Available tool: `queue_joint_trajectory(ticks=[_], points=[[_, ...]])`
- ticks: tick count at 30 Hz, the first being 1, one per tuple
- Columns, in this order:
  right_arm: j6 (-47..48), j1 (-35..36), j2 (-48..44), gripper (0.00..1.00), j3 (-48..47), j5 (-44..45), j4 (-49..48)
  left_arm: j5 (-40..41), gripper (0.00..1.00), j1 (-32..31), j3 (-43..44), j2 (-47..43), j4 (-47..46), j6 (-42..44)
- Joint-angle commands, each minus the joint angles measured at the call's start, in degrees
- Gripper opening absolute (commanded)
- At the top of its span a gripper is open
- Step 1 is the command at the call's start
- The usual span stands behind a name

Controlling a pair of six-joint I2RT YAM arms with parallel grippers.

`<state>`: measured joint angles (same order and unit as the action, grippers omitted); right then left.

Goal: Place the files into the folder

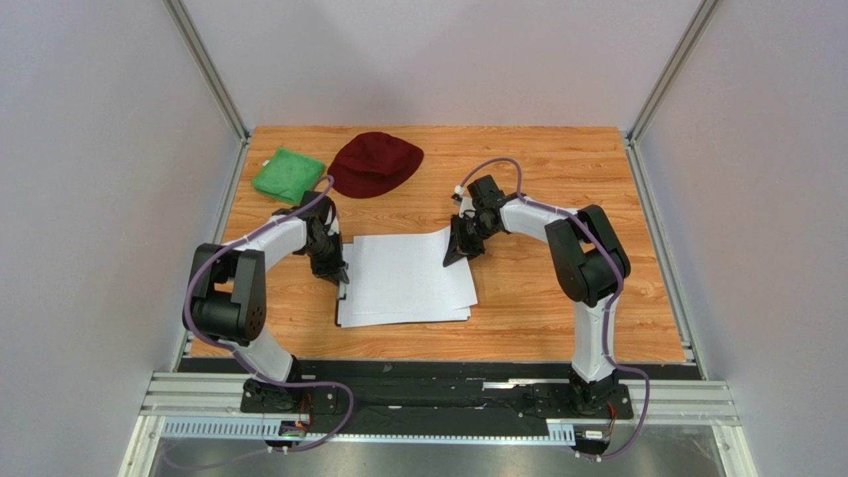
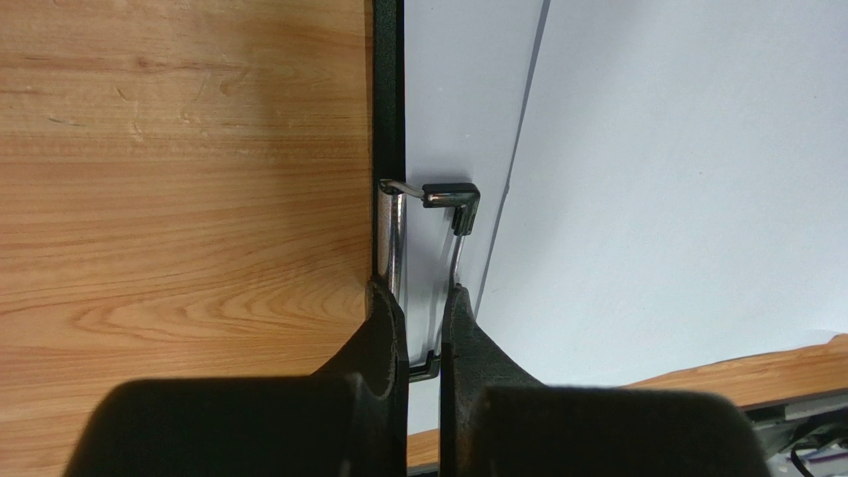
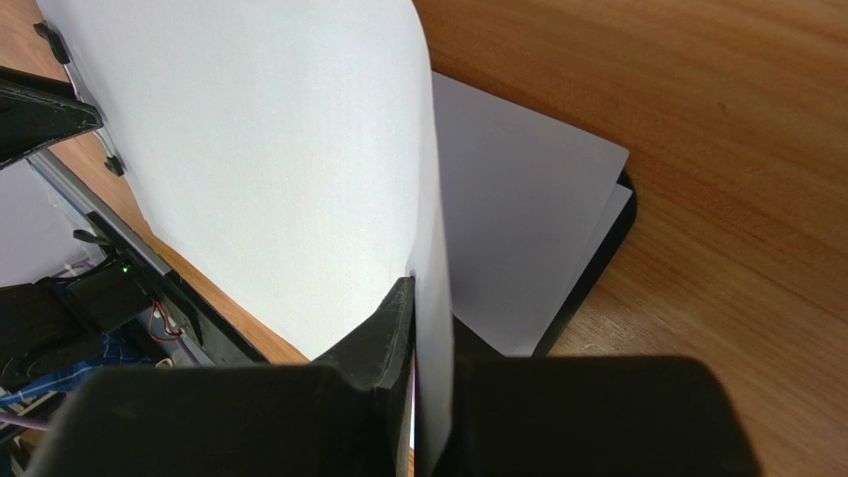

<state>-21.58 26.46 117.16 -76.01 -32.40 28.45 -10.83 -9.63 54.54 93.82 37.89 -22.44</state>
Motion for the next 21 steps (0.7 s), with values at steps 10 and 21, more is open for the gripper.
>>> queue_joint_trajectory(ticks=[10,21], points=[[4.4,2.9,-5.2,0.43,-2.7,7.4,6.2,-3.8,0.0,1.2,-0.6,-1.8,-4.4,-2.7],[7.3,2.5,-9.7,0.56,-3.1,9.8,11.2,-2.8,0.0,1.2,0.0,-0.4,-3.8,-3.0]])
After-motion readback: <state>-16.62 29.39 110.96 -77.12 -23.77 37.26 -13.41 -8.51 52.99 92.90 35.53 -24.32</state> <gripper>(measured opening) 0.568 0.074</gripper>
